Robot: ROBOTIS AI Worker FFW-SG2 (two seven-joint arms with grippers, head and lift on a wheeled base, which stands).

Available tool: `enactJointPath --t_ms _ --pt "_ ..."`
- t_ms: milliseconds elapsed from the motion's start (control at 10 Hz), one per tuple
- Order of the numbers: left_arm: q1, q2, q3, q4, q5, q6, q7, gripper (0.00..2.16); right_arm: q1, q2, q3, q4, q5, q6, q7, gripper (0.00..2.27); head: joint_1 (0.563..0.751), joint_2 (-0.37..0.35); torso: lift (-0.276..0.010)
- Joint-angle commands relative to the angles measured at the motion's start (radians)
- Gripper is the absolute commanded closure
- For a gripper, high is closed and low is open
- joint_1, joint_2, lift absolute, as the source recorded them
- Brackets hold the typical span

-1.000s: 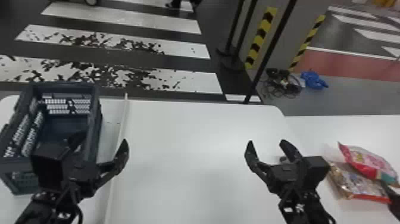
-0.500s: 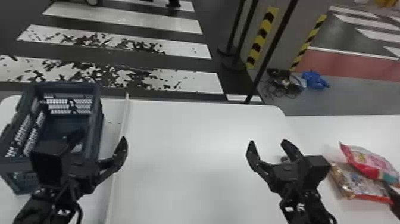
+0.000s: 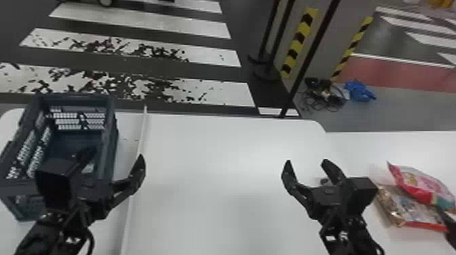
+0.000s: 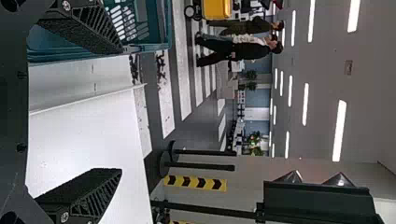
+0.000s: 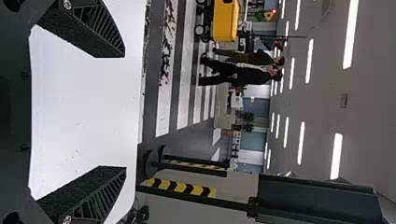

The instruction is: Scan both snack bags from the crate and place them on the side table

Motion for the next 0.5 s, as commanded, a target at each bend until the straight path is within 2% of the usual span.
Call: enactJointPath --t_ms 0,400 --pt "-0.001 -0.002 0.0 0.002 0.0 0.0 0.0 0.09 -0.001 0.004 0.0 0.003 -0.002 0.0 0.0 0.06 0.695 -0.259 -0.098" --pt "-0.011 -0.003 -0.001 0.008 -0.002 0.006 0.0 0.09 -0.001 0.004 -0.006 0.006 -0.006 0.0 0.0 0.06 0.695 -0.262 -0.098"
